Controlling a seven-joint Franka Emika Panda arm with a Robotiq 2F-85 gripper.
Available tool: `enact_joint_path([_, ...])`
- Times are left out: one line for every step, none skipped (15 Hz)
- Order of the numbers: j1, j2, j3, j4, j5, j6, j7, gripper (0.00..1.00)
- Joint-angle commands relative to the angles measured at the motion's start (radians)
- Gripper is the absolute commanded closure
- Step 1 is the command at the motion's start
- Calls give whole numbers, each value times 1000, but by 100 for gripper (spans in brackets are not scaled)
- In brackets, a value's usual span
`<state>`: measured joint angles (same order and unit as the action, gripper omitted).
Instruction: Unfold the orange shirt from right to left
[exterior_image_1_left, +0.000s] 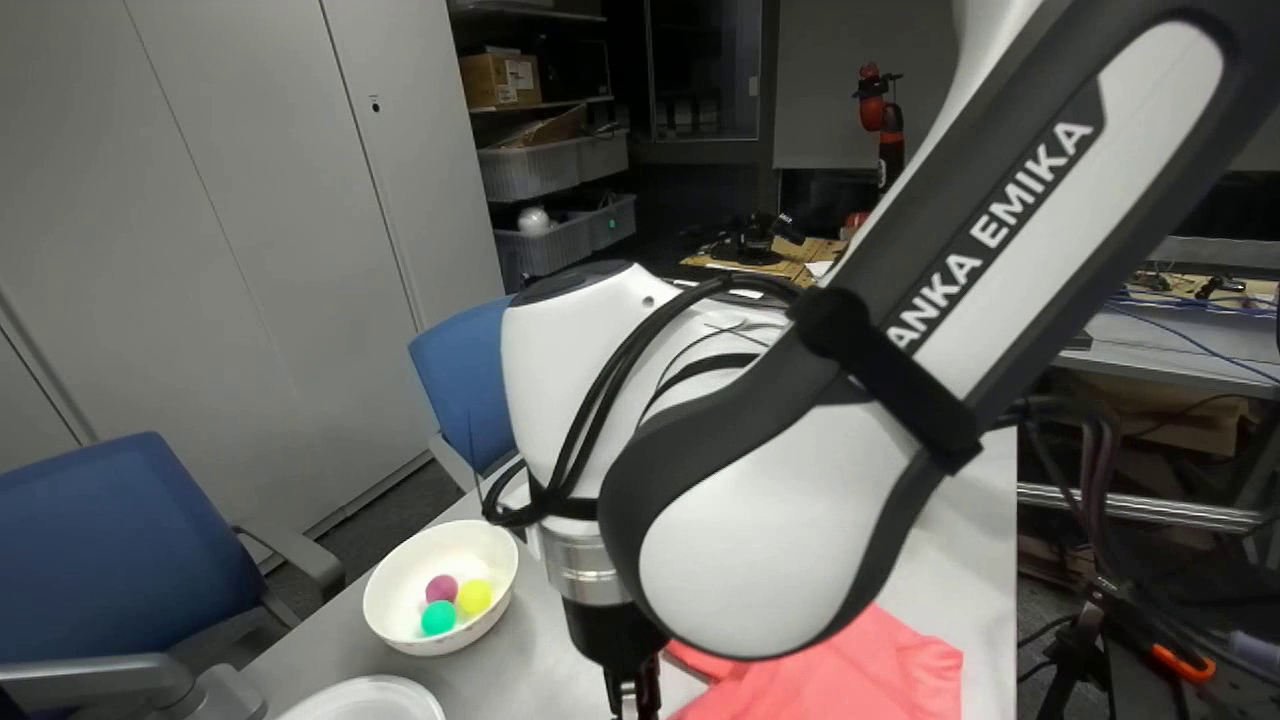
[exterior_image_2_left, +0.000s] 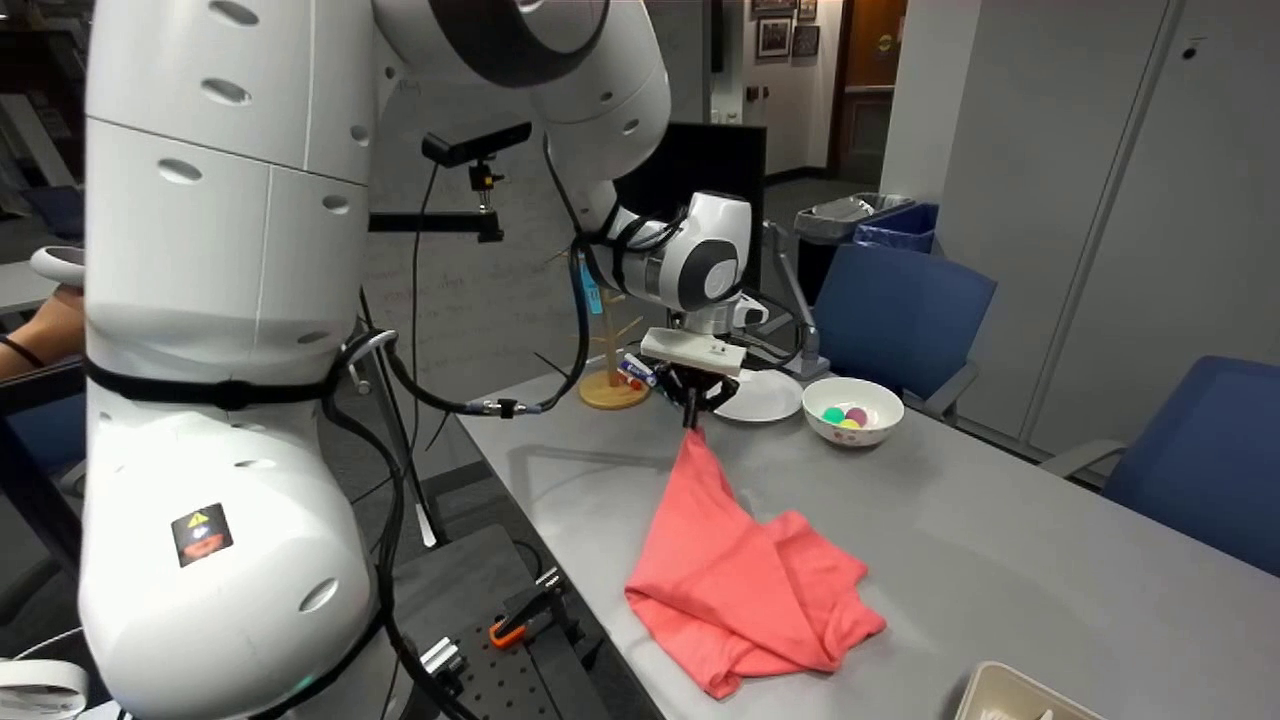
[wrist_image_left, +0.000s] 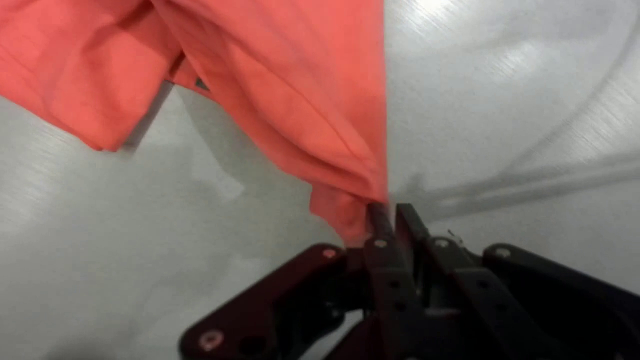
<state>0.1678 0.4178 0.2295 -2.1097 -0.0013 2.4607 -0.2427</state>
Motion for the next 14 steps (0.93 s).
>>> enact_joint_path([41, 30, -14, 58, -42, -26, 66, 57])
enact_joint_path([44, 24, -13, 58, -45, -32, 74, 49])
enact_joint_path([43, 15, -12, 53, -48, -38, 73, 42])
enact_joint_path([37, 3, -8, 42, -46, -43, 63, 33])
enact_joint_path([29, -6, -4, 32, -40, -47, 48, 27])
enact_joint_path([16, -21, 0, 14, -33, -52, 23, 18])
enact_joint_path([6, -33, 0, 0, -32, -59, 4, 11])
enact_joint_path([-6, -51, -2, -23, -33, -69, -20, 5])
enact_joint_path([-18, -66, -3, -43, -31, -76, -43, 0])
enact_joint_path([-35, -85, -5, -69, -29, -84, -75, 0])
enact_joint_path([-53, -100, -6, -92, -24, -85, -112, 0])
enact_joint_path([-72, -115, -10, -115, -22, -85, -148, 0])
enact_joint_path([-95, -125, -10, -136, -11, -81, -190, 0])
enact_joint_path([-116, -134, -15, -158, -9, -74, -234, 0])
